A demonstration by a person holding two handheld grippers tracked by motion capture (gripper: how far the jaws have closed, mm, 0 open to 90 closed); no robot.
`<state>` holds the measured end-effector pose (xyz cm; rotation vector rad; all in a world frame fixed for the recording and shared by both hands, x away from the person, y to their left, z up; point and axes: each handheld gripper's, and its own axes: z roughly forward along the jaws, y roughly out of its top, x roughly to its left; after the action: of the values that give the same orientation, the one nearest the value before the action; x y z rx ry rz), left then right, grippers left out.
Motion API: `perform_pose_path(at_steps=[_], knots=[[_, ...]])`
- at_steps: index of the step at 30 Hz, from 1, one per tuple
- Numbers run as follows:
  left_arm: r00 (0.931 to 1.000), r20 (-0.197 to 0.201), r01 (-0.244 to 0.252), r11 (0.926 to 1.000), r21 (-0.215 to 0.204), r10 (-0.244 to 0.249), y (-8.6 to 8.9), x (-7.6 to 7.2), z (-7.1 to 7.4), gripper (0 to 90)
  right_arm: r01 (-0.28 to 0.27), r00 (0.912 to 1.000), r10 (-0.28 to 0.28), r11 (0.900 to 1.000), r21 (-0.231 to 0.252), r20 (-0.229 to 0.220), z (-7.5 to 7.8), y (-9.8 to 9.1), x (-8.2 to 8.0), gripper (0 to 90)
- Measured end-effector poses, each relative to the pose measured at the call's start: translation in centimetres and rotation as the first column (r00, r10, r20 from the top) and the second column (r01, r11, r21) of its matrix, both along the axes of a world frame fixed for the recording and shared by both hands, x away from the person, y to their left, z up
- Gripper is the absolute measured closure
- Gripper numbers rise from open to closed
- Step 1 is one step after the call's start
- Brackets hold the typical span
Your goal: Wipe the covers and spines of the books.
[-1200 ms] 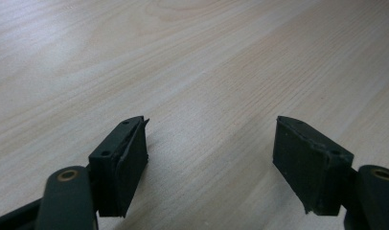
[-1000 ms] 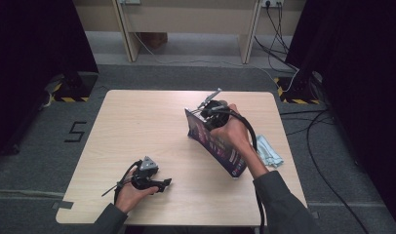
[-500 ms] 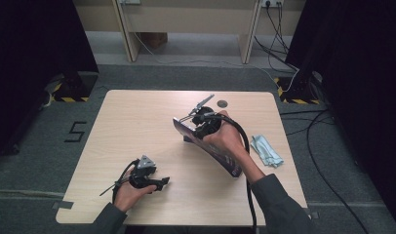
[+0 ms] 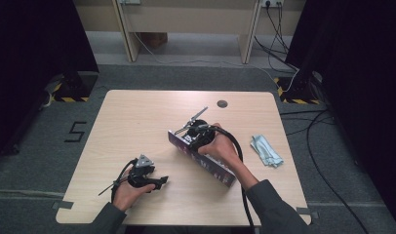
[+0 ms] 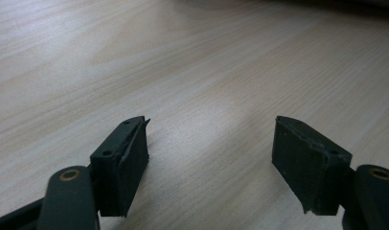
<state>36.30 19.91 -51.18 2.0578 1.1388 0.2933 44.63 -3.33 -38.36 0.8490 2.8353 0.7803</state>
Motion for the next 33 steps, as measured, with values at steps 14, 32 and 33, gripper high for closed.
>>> perform_pose_path(at_steps=[14, 32, 33], knots=[[1.0, -0.002, -0.009, 0.9997, -0.023, 0.009, 0.1, -0.1, 0.2, 27.7, 0.002, 0.9994, 0.0, 0.9993, 0.039, -0.035, -3.0, 0.1, 0.0, 82.9], [0.9997, -0.007, -0.022, 0.9996, -0.016, 0.021, 0.4, -0.1, 0.1, 27.3, 0.027, 0.9985, -0.025, 0.9992, 0.028, -0.049, -5.9, 0.6, 0.1, 79.3], [0.9998, -0.007, -0.021, 0.9996, -0.017, 0.021, 0.4, -0.1, 0.1, 27.3, 0.027, 0.9983, -0.026, 0.9992, 0.031, -0.052, -6.0, 0.6, 0.1, 79.0]])
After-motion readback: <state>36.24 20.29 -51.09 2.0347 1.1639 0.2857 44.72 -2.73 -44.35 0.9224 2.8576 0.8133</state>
